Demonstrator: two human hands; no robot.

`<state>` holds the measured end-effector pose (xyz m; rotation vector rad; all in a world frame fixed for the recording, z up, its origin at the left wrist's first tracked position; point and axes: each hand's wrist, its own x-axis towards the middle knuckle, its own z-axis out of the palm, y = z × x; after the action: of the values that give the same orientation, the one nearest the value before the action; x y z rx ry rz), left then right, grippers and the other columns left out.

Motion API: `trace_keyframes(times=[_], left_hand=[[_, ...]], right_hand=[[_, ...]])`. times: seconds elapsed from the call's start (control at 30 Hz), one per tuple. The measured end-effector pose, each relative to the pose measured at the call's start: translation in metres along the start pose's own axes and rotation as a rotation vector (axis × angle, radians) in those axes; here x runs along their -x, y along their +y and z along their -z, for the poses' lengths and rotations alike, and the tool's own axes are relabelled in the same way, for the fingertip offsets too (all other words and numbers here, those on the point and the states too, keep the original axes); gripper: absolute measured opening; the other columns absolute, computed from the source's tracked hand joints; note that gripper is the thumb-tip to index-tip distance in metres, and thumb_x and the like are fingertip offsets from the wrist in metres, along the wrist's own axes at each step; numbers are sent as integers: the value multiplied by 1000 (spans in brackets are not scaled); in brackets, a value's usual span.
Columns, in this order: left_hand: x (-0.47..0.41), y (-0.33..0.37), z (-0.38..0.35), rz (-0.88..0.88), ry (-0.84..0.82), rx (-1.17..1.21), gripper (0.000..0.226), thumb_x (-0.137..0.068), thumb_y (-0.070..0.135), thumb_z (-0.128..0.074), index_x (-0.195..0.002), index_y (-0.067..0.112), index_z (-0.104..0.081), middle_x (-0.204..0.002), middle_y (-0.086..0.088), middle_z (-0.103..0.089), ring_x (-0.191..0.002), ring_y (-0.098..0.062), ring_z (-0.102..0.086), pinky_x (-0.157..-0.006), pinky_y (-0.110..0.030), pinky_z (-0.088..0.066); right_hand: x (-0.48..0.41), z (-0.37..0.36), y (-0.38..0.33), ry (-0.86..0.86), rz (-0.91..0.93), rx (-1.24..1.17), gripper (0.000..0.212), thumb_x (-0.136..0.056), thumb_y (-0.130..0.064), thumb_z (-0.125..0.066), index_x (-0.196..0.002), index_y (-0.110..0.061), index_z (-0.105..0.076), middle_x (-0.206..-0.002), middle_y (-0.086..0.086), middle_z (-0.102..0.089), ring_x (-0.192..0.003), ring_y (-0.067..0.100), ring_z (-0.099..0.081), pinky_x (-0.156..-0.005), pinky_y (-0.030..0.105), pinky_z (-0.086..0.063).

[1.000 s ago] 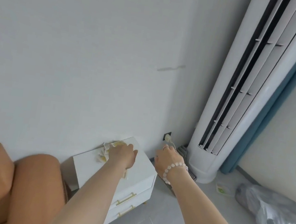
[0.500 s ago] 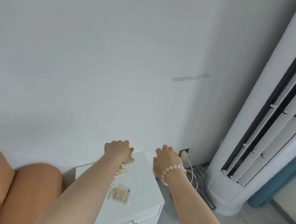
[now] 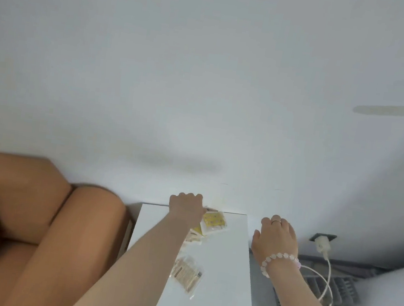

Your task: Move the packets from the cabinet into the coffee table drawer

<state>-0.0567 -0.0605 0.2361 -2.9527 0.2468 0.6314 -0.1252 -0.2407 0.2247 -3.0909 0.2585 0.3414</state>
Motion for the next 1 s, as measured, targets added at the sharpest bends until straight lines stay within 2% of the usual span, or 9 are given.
trace_keyframes(times=[0.17, 0.27, 0.37, 0.5, 0.6, 0.77, 0.87, 0.93, 1.0], left_hand=[[-33, -27, -37, 114, -116, 51, 40, -100, 37, -34, -131, 14, -42, -131, -5, -51, -121, -25, -47, -91, -33, -36], [-50, -41, -59, 177, -149, 129, 46, -99, 43, -36, -135, 14, -41, -132, -7, -52, -123, -26, -46, -95, -34, -36], [-72, -46, -85, 221, -139, 222, 48, -97, 45, -39, -133, 13, -42, -128, -7, -54, -120, -26, -49, -91, -34, -38], [-97, -46, -135, 361, -129, 509, 52, -94, 47, -47, -133, 15, -41, -128, -2, -53, -119, -23, -48, -91, -34, -39], [-114, -44, -175, 432, -155, 553, 58, -90, 50, -51, -136, 17, -37, -131, -3, -46, -121, -23, -45, -93, -34, -38], [-151, -41, -224, 644, -276, 722, 83, -74, 62, -65, -139, 23, -31, -134, -6, -34, -127, -28, -36, -100, -39, -32], [-175, -34, -241, 705, -226, 816, 98, -68, 63, -69, -142, 20, -24, -135, -7, -28, -128, -27, -33, -98, -39, -36], [-187, -30, -249, 728, -172, 818, 97, -68, 61, -70, -141, 15, -24, -135, -6, -27, -129, -25, -31, -95, -38, -37], [-194, -26, -257, 729, -104, 738, 82, -75, 56, -63, -136, 11, -30, -134, -6, -29, -127, -23, -32, -91, -36, -36]], right_hand=[[-52, -40, -17, -86, 97, 72, 37, -98, -31, -32, -128, -16, -45, -134, 1, -44, -128, 17, -37, -112, 32, -23], [-75, -64, -26, -126, 97, 144, 41, -99, -34, -28, -134, -16, -40, -142, 2, -37, -138, 18, -24, -117, 39, -9], [-98, -93, -36, -165, 89, 175, 47, -99, -38, -27, -140, -15, -34, -148, 3, -31, -144, 20, -13, -117, 41, -5], [-124, -137, -60, -271, 72, 129, 55, -98, -44, -28, -144, -14, -25, -149, 6, -31, -145, 24, -11, -117, 39, -13], [-142, -171, -84, -367, 35, 15, 65, -96, -51, -30, -148, -13, -16, -151, 12, -27, -145, 27, -9, -115, 39, -19], [-175, -208, -125, -433, -43, -235, 91, -85, -67, -43, -148, -9, -13, -143, 18, -37, -137, 31, -25, -106, 43, -31], [-196, -227, -144, -443, -128, -331, 101, -77, -71, -52, -148, -9, -14, -140, 21, -39, -135, 34, -28, -103, 46, -34], [-209, -239, -153, -477, -198, -332, 109, -72, -76, -52, -149, -10, -10, -142, 23, -35, -136, 36, -24, -102, 48, -34], [-216, -250, -162, -516, -231, -289, 116, -69, -80, -51, -149, -10, -5, -149, 27, -22, -140, 40, -12, -104, 50, -32]])
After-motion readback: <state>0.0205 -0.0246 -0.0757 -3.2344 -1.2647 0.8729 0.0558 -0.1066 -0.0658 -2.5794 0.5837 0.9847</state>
